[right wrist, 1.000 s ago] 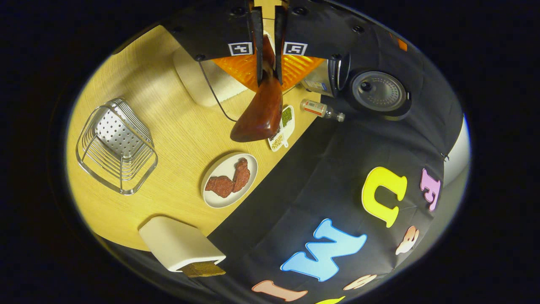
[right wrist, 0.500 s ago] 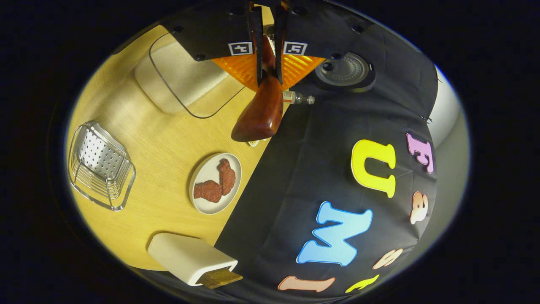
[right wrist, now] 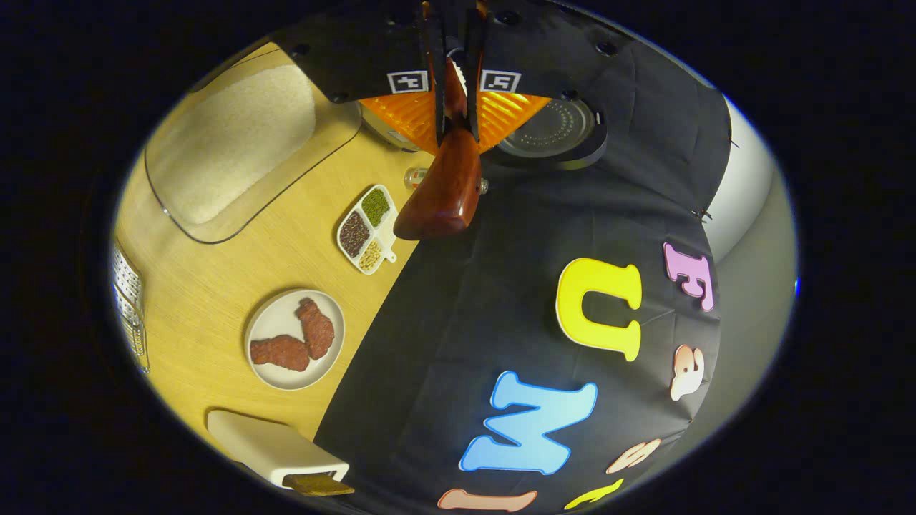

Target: Close the left gripper, press the button to open the rice cooker; take a wooden spoon from the chopstick holder with the right hand, scoop a spoonful of rice and pour it into the rice cooker, then put the wooden spoon back into the chopstick holder.

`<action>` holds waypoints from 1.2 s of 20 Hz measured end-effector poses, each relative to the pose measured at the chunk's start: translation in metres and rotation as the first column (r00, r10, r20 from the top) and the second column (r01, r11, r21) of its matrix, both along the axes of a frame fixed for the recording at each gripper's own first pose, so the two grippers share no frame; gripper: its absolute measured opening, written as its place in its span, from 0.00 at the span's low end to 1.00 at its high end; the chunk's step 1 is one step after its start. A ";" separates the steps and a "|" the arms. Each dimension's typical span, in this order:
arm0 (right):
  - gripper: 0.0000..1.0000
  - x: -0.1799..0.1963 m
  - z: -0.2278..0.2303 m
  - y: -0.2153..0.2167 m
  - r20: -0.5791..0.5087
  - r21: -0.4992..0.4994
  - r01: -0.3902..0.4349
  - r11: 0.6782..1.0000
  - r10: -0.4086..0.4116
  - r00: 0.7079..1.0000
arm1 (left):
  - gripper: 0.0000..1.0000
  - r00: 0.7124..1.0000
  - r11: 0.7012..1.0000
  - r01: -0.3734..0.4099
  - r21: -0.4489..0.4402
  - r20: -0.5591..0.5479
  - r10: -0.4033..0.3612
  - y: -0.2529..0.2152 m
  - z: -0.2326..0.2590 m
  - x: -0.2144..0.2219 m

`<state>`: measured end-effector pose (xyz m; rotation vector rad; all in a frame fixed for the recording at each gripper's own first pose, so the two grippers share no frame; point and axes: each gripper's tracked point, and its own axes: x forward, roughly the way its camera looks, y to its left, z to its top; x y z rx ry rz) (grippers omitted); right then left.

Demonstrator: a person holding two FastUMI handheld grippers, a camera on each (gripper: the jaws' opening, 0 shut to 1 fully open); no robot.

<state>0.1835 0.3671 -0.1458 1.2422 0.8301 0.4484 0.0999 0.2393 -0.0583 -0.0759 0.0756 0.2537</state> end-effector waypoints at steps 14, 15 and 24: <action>0.12 -0.014 0.010 0.142 0.117 -0.121 -0.189 0.975 0.203 0.972 | 0.81 0.988 0.989 -0.146 0.013 -0.045 0.146 0.065 -0.014 -0.048; 0.12 -0.015 0.007 0.148 0.130 -0.148 -0.198 0.969 0.218 0.967 | 0.81 0.986 0.988 -0.155 0.018 -0.053 0.155 0.069 -0.017 -0.052; 0.12 -0.029 -0.013 0.188 0.280 -0.424 -0.226 0.877 0.365 0.888 | 0.80 0.976 0.979 -0.202 0.024 -0.076 0.203 0.092 -0.021 -0.071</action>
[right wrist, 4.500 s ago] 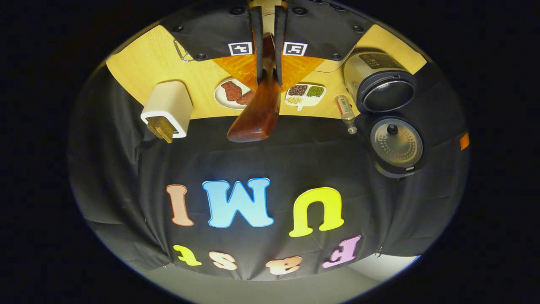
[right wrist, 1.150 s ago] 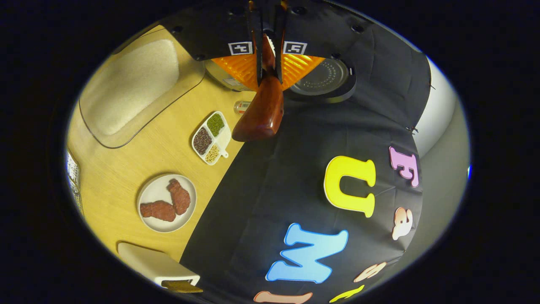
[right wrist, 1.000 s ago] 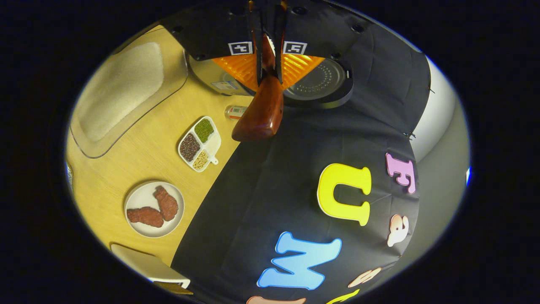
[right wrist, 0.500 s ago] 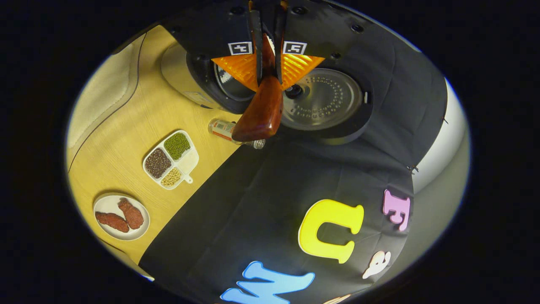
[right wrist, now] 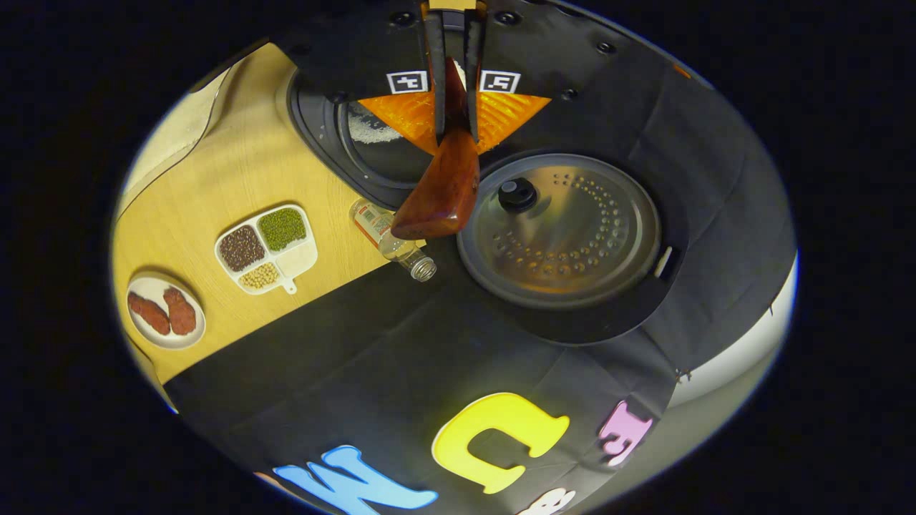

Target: Close the left gripper, press the button to open the rice cooker; take a wooden spoon from the chopstick holder with the right hand, scoop a spoonful of rice and pour it into the rice cooker, then put the wooden spoon back into the chopstick holder.

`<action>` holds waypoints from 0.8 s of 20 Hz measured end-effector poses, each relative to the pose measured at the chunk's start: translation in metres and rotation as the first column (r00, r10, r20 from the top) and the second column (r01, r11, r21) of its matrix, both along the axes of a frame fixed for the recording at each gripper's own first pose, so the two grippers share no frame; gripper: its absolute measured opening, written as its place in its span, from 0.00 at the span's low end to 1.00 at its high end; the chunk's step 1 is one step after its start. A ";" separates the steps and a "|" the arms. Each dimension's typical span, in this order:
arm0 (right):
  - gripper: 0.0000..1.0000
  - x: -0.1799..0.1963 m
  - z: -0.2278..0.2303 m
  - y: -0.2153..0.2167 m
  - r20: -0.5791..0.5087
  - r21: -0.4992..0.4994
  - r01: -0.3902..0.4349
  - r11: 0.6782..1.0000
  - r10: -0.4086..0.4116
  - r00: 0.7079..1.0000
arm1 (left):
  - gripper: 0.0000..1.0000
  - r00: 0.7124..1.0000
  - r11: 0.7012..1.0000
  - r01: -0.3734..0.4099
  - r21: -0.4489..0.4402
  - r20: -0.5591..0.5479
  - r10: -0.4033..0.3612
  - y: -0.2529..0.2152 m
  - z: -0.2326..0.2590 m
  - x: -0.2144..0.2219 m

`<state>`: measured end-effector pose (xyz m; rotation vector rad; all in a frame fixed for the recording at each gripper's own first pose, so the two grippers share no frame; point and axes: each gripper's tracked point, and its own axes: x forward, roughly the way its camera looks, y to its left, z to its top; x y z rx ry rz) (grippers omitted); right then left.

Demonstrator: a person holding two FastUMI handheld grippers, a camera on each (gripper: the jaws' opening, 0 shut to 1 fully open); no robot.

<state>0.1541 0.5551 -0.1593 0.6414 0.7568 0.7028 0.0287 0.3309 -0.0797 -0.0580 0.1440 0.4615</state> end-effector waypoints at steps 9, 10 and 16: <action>0.12 0.001 0.016 -0.002 0.369 -0.257 -0.029 0.966 0.126 0.921 | 0.80 1.000 1.000 0.005 -0.012 -0.008 -0.005 -0.004 -0.007 0.002; 0.08 -0.001 0.019 -0.003 0.410 -0.284 -0.022 0.959 0.142 0.901 | 0.80 1.000 1.000 0.006 -0.012 -0.006 -0.006 -0.003 -0.006 0.002; 0.12 -0.001 0.038 -0.004 0.610 -0.414 0.041 0.909 0.244 0.754 | 0.80 1.000 1.000 0.009 -0.019 -0.003 -0.009 -0.006 -0.005 0.002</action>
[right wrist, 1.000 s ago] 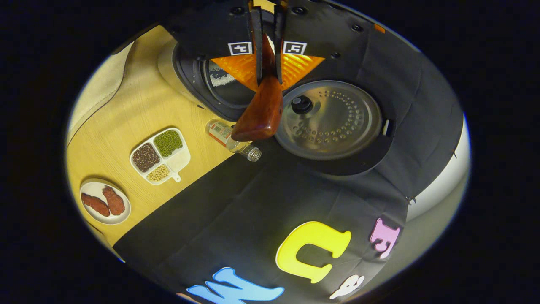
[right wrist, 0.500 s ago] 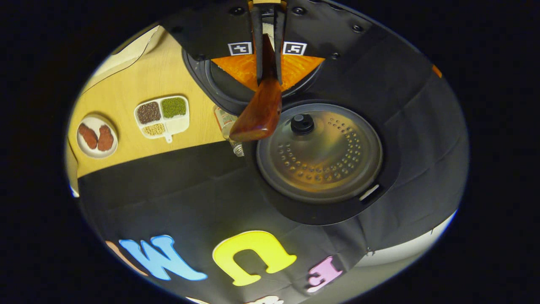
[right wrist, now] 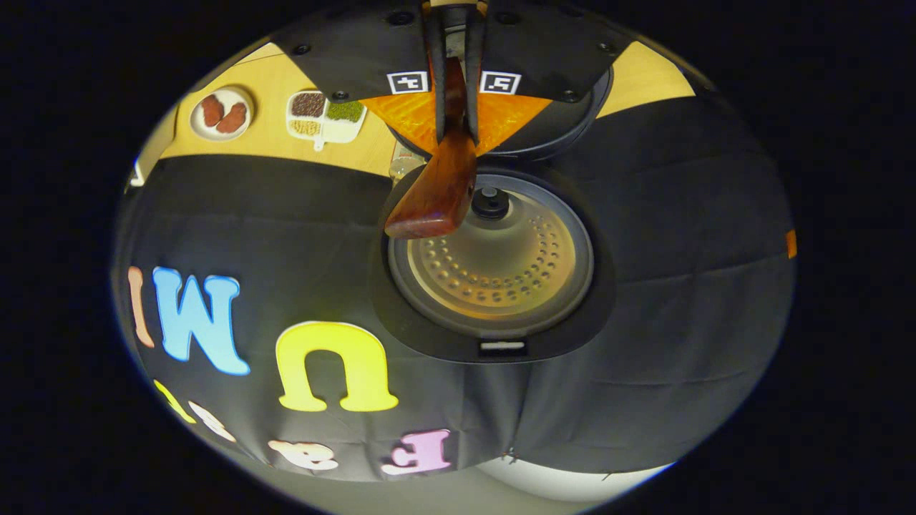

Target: Close the left gripper, press the button to open the rice cooker; take a wooden spoon from the chopstick holder with the right hand, scoop a spoonful of rice and pour it into the rice cooker, then put the wooden spoon back into the chopstick holder.

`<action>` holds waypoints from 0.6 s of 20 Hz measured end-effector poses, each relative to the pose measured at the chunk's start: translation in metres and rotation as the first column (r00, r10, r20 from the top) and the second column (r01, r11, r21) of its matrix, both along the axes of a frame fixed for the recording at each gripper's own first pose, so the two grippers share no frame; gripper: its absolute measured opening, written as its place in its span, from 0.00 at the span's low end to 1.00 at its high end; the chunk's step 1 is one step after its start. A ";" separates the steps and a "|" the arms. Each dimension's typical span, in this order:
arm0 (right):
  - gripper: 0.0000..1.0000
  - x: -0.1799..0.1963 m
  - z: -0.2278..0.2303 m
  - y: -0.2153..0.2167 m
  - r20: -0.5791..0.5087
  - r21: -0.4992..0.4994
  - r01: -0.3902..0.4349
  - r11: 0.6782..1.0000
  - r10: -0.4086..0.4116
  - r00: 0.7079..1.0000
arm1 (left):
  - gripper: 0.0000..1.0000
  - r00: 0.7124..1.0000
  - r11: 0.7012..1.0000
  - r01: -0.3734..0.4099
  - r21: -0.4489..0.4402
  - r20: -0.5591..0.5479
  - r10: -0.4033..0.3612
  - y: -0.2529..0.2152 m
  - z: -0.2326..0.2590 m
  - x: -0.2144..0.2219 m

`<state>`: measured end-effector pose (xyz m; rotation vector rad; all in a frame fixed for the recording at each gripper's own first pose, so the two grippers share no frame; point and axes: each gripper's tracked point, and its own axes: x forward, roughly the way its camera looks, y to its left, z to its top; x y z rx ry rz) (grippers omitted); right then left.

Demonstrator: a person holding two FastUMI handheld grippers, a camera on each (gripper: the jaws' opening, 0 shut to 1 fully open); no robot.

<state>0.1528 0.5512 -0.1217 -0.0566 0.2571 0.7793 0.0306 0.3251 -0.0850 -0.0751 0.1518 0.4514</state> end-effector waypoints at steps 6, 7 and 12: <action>0.12 -0.014 0.026 -0.004 0.291 -0.121 -0.019 0.993 0.054 0.955 | 0.80 1.000 1.000 0.015 -0.006 0.009 -0.015 -0.007 0.003 0.009; 0.12 -0.016 0.030 -0.007 0.305 -0.118 -0.020 0.993 0.056 0.951 | 0.80 1.000 1.000 0.020 -0.005 0.012 -0.020 -0.010 0.004 0.013; 0.12 -0.008 0.036 -0.021 0.096 0.042 -0.018 0.999 0.014 0.995 | 0.80 0.998 0.998 0.055 -0.010 0.042 -0.054 -0.024 0.015 0.028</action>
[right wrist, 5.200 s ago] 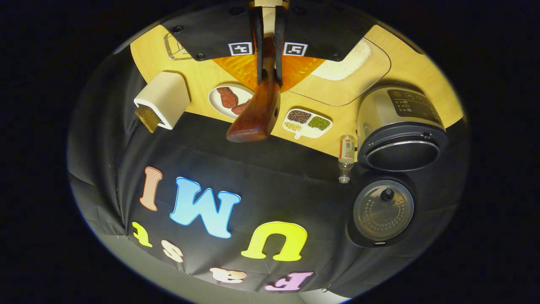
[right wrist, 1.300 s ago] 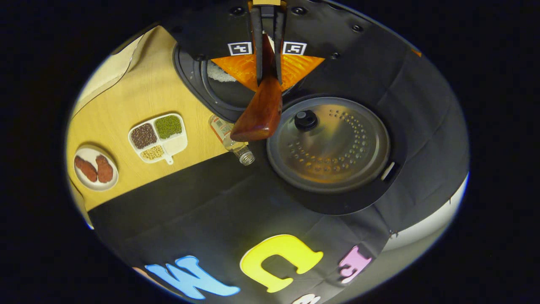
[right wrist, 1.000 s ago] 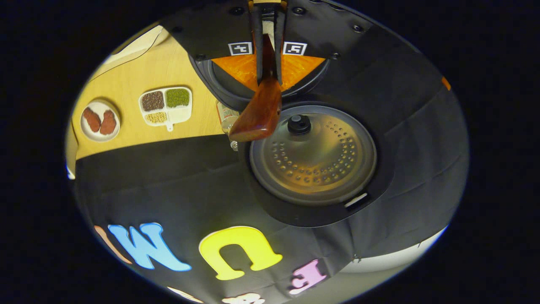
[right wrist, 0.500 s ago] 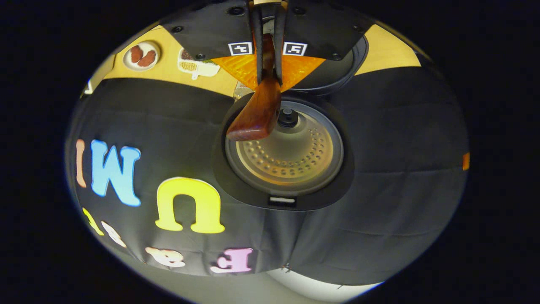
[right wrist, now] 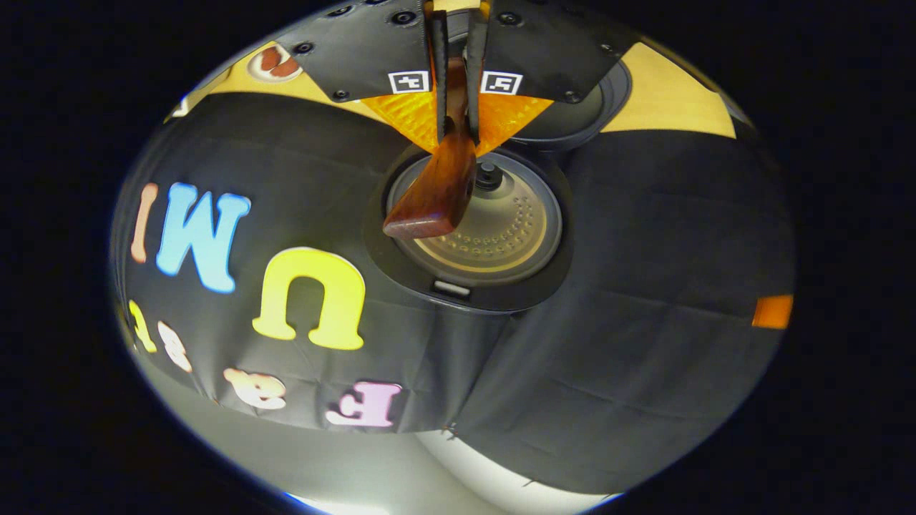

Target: Close the left gripper, press the button to open the rice cooker; take a wooden spoon from the chopstick holder with the right hand, scoop a spoonful of rice and pour it into the rice cooker, then put the wooden spoon back into the chopstick holder.

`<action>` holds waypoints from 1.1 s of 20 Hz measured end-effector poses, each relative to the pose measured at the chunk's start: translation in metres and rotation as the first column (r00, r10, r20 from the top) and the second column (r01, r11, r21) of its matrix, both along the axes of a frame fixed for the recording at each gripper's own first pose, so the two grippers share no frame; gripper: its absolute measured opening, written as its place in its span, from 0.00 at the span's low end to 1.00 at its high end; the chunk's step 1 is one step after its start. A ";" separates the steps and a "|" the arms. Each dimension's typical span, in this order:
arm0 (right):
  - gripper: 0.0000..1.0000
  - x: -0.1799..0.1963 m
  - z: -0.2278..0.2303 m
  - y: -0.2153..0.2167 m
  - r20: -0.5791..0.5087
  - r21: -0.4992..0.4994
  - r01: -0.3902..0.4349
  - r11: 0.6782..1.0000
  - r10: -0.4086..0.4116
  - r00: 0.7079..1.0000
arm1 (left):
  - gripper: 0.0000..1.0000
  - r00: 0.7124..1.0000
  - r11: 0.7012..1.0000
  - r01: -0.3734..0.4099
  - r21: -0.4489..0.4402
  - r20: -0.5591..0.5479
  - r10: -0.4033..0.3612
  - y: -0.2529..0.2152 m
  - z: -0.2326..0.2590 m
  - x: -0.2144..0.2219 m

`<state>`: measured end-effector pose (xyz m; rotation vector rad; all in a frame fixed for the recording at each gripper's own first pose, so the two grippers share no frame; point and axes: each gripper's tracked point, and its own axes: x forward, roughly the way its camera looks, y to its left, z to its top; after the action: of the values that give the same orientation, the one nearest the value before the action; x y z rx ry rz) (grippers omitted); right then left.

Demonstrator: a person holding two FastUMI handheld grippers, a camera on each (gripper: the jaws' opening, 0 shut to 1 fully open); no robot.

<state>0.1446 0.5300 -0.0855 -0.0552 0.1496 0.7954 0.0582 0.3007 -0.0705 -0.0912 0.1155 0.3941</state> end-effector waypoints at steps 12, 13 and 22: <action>0.12 0.044 0.028 -0.134 -0.454 0.328 0.309 0.893 -0.137 0.880 | 0.80 0.986 0.988 0.152 -0.008 0.067 -0.151 -0.067 0.022 0.049; 0.12 0.047 0.029 -0.150 -0.459 0.326 0.335 0.884 -0.162 0.874 | 0.80 0.983 0.986 0.167 -0.011 0.074 -0.166 -0.074 0.023 0.053; 0.12 0.061 0.015 -0.282 -0.470 0.272 0.525 0.806 -0.365 0.804 | 0.80 0.959 0.964 0.265 -0.036 0.116 -0.259 -0.129 0.031 0.077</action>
<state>0.2053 0.2484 -0.0709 0.5168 0.3732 0.3247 0.1348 0.1714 -0.0398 -0.1462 0.0273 0.1206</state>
